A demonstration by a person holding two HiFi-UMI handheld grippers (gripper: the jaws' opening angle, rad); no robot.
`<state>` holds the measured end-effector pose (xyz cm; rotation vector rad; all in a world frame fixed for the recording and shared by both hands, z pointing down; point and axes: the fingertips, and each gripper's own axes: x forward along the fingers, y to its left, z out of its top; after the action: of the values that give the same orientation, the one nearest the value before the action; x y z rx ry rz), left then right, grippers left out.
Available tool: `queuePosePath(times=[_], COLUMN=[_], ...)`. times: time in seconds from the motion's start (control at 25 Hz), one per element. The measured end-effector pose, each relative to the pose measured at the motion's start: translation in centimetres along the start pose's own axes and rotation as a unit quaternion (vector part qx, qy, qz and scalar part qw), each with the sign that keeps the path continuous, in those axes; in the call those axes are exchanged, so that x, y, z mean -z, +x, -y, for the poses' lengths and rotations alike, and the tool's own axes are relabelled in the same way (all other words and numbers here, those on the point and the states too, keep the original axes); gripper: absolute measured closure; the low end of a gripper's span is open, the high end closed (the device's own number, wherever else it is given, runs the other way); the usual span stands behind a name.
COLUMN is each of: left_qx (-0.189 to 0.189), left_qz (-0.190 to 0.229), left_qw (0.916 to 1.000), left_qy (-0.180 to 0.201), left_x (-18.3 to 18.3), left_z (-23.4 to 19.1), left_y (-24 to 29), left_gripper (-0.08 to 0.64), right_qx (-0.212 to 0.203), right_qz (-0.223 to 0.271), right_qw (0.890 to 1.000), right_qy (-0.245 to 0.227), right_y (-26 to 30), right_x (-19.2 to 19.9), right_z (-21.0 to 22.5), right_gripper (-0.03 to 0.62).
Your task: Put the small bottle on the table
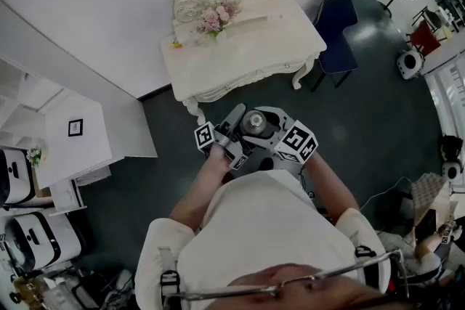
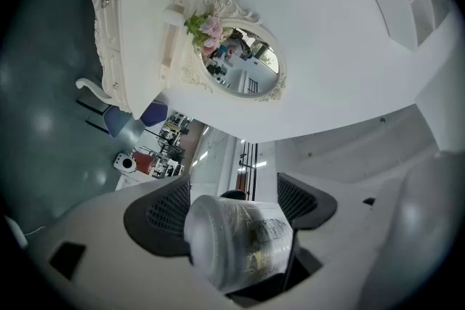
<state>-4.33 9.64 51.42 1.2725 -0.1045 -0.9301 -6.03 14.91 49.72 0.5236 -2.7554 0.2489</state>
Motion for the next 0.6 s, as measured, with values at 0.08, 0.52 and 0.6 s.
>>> queuePosePath(times=[0.08, 0.52, 0.6], left_qx=[-0.001, -0.003, -0.006], left_qz=[0.000, 0.004, 0.004], left_qw=[1.0000, 1.0000, 1.0000], left_qy=[0.000, 0.002, 0.002], left_x=[-0.06, -0.03, -0.01], left_z=[-0.18, -0.65, -0.91], left_y=[0.11, 0.52, 0.66], left_gripper=[0.196, 0.196, 0.196], right_qx=[-0.001, -0.007, -0.008], right_qz=[0.000, -0.004, -0.005], right_qw=[1.000, 1.000, 1.000], right_qy=[-0.001, 0.001, 0.002], right_y=[0.01, -0.31, -0.47], right_x=[0.05, 0.37, 0.55], right_z=[0.09, 0.52, 0.70], right_gripper=[0.250, 0.250, 0.250])
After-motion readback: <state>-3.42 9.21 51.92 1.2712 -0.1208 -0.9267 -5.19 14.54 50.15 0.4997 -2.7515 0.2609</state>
